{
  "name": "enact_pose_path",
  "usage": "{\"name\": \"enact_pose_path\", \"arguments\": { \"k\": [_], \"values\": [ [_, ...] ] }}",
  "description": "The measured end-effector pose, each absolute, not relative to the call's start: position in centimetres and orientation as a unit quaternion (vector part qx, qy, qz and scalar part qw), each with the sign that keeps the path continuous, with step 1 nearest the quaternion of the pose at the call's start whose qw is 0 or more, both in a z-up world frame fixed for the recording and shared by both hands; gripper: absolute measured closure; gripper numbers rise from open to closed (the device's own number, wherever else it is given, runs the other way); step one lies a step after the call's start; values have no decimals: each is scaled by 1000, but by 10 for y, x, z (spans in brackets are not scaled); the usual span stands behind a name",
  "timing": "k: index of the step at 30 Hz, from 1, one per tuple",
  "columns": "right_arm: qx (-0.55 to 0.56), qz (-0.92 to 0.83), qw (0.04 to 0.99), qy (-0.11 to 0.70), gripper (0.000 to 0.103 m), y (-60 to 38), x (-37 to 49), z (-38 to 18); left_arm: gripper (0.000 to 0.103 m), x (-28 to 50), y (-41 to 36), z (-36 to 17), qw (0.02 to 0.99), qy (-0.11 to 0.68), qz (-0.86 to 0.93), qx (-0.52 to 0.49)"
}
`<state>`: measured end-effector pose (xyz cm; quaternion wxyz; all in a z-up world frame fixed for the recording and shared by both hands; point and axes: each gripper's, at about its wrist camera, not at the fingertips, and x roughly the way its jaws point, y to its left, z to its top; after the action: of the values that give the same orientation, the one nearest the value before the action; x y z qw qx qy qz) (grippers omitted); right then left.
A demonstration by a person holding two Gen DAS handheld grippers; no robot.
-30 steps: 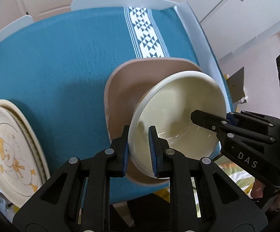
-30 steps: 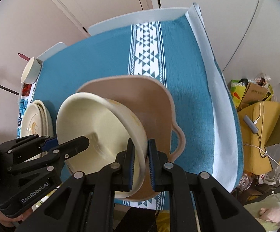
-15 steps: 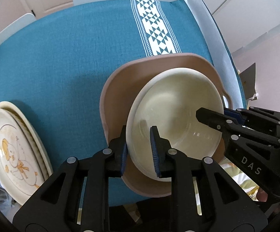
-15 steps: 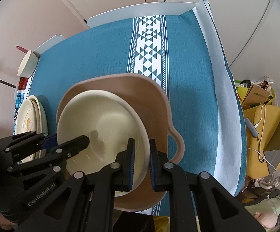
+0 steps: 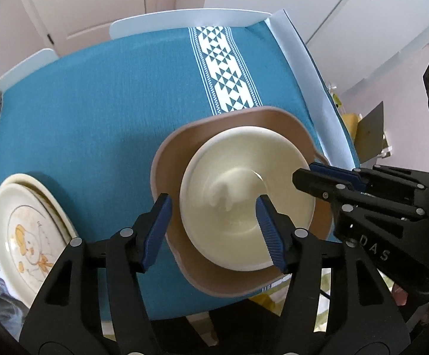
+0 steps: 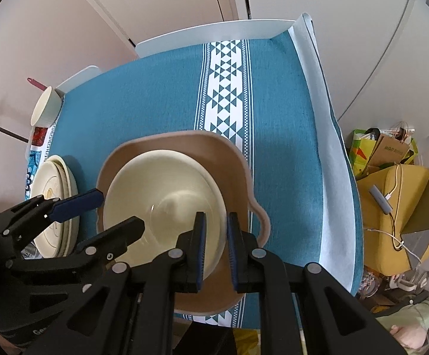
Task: Organize plates and bowls
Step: 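Open both grippers, move to the plain white bowl, grasp its rim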
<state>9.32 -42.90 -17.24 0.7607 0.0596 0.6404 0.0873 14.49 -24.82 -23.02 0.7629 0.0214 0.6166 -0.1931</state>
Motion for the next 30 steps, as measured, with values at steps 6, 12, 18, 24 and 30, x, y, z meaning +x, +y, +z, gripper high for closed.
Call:
{"name": "enact_pose_path", "arguments": {
  "k": [6,12,18,24,30],
  "values": [
    [66,95,776,620,90,-431,87,-151,47,136,-236,-205,777,598,-195,12],
    [61,124,806,576,90,-415,74,-105,47,116,-199,-153,817,548,-180,2],
    [48,169,828,533,52,-383,61,-65,3,87,-145,-98,878,457,-135,-32],
    [32,231,844,483,9,-337,67,-29,0,76,-72,-54,912,401,-62,-52],
    [8,287,850,442,1,-277,96,-3,0,91,18,-37,916,394,13,-76]
  ]
}}
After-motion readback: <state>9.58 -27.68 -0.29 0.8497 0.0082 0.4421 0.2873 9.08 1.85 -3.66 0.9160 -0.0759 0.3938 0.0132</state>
